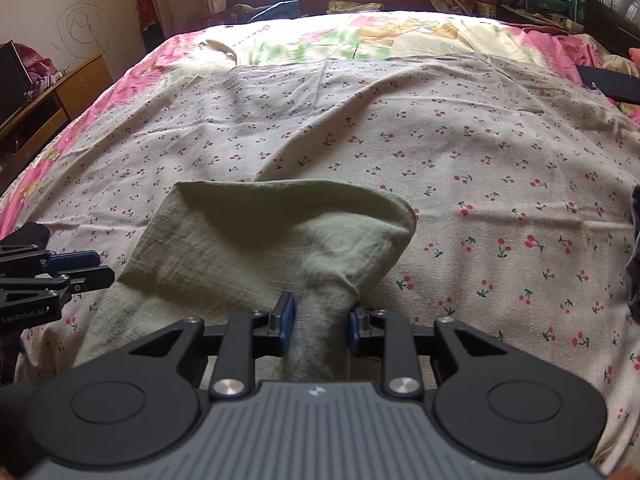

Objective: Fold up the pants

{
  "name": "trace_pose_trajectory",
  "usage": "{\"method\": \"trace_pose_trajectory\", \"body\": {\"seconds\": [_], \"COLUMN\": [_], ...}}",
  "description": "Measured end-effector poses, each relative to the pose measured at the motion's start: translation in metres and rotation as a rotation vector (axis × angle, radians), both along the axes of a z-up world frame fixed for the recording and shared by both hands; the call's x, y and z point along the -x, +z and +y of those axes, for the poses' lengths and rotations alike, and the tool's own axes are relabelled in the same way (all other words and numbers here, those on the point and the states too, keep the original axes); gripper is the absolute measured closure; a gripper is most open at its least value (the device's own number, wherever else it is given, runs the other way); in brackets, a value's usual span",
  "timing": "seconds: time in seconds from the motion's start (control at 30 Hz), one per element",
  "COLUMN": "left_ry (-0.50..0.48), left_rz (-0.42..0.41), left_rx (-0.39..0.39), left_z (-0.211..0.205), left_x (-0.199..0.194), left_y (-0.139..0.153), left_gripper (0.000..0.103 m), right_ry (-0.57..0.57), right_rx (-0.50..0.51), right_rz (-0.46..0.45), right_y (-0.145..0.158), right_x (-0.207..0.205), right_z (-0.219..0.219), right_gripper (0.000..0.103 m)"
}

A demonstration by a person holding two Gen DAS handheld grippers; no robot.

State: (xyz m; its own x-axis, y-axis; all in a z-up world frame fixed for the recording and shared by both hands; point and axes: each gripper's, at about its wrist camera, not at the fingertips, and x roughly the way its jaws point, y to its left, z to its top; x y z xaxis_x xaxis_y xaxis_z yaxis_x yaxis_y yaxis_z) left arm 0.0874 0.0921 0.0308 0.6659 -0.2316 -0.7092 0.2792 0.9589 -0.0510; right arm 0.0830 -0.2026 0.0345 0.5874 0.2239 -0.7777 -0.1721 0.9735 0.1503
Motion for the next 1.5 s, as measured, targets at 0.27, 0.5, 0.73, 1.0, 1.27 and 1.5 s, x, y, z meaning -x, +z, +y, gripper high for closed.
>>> {"method": "trace_pose_trajectory", "body": {"seconds": [0.27,0.5,0.73,1.0,1.27,1.5], "left_ry": [0.092,-0.065,-0.1,-0.046,-0.088,-0.16], "left_rz": [-0.106,-0.21,-0.184,-0.155,-0.177,-0.076], "left_rx": [0.004,-0.013,-0.028,0.014,0.005,-0.164], "left_z": [0.013,-0.041,-0.065,-0.05,-0.046,-0.072], "left_x": [0.018,0.01,-0.04,-0.045,0.024,0.047], "left_y": [0.019,0.015,-0.025,-0.031,-0.01,-0.023], "left_gripper": [0.059,0.058,0.057,0.044,0.043,0.041], "right_ry": [-0.104,-0.042,-0.118,-0.251,-0.226,-0.224], "right_rx": [-0.021,-0.031,-0.104,-0.215,-0.207,-0.12], "right_rz": [-0.087,-0.167,-0.102,-0.075,-0.119,-0.044], "right_y": [0.019,0.019,-0.027,-0.037,-0.004,-0.025], "right_x": [0.024,0.011,-0.052,-0.063,0.038,0.077], "right_z": [-0.021,0.007,-0.007,-0.045,-0.032,-0.009], "right_gripper": [0.073,0.072,0.072,0.07,0.068,0.064]}}
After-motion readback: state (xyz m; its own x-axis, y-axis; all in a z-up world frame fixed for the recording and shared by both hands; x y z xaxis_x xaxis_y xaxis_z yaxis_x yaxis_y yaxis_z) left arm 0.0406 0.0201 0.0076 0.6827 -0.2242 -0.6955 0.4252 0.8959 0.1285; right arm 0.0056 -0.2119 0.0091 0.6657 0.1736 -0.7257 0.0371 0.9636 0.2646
